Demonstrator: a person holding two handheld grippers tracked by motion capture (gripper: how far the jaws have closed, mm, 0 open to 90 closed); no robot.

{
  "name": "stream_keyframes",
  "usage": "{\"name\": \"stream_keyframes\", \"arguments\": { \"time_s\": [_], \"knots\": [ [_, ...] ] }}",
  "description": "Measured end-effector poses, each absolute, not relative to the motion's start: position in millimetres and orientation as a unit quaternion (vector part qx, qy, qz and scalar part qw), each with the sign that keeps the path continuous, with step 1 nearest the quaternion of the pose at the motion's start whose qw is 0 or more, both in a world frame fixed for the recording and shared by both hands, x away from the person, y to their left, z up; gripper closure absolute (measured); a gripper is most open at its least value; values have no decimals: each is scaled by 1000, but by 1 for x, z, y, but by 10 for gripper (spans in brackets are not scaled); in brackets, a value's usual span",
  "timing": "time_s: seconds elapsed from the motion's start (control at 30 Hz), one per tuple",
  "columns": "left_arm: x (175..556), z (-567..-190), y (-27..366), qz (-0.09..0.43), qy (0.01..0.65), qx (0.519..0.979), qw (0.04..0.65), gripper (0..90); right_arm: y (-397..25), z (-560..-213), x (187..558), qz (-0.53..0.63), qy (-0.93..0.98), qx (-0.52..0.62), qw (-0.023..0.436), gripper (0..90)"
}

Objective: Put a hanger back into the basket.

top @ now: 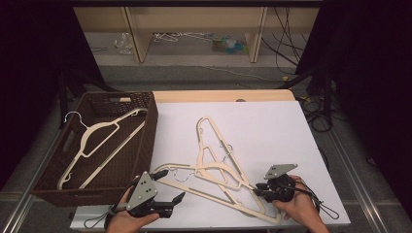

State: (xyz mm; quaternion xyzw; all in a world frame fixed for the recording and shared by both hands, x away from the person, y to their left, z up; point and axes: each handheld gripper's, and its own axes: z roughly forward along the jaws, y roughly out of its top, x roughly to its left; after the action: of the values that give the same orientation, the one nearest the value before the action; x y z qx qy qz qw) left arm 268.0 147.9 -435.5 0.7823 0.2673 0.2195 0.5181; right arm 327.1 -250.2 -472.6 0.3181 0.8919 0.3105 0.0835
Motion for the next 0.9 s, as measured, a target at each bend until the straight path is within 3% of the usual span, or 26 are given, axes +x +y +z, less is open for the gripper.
{"name": "stream_keyframes", "arguments": {
  "time_s": [0.63, 0.9],
  "knots": [
    [268, -436, 146, 213, 269, 784, 518, 184, -246, -474, 342, 291, 899, 316, 86, 766],
    [268, -437, 146, 211, 268, 786, 516, 184, -254, -471, 346, 293, 892, 325, 114, 795]
  ]
}}
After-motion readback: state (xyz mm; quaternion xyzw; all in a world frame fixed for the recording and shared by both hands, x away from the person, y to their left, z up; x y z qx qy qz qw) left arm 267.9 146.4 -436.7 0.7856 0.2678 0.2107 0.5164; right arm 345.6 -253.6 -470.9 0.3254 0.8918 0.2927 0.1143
